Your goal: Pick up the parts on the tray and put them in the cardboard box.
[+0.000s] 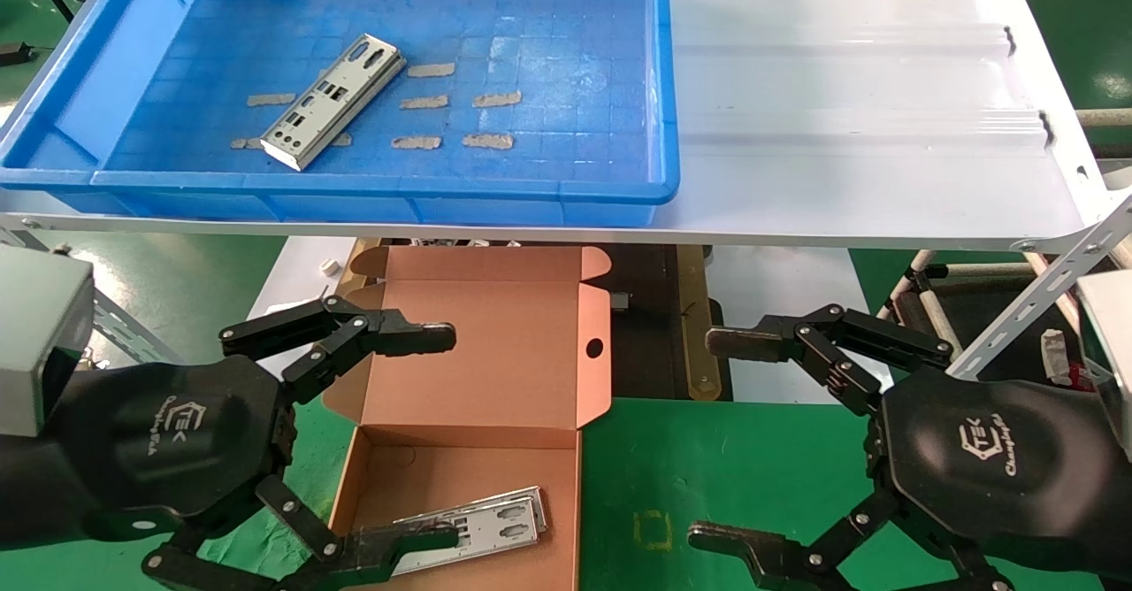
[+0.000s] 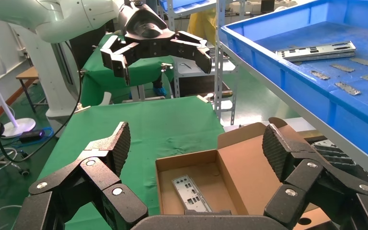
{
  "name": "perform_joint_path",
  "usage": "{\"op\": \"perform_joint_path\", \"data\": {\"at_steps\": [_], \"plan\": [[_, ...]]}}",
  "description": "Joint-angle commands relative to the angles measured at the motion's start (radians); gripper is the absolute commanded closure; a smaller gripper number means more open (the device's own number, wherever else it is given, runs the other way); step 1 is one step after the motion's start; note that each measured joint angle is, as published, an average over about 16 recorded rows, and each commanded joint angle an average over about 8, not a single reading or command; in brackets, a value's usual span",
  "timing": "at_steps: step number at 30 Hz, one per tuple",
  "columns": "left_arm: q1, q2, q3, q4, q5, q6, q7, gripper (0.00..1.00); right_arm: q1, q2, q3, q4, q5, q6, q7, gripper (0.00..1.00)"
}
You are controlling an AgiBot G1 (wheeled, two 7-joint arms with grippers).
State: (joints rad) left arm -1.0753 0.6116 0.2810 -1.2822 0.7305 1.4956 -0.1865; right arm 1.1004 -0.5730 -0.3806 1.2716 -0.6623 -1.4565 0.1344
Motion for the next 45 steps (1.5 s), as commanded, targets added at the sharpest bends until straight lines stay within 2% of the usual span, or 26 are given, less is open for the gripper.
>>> {"op": "perform_joint_path", "data": {"at_steps": [1,45], "plan": [[0.000,0.000,0.000,0.000,0.000,0.000,0.000,0.00,0.000,0.000,0.000,0.000,0.000,0.000,0.000,0.00],[0.000,0.000,0.000,0.000,0.000,0.000,0.000,0.00,0.000,0.000,0.000,0.000,0.000,0.000,0.000,0.00]]}}
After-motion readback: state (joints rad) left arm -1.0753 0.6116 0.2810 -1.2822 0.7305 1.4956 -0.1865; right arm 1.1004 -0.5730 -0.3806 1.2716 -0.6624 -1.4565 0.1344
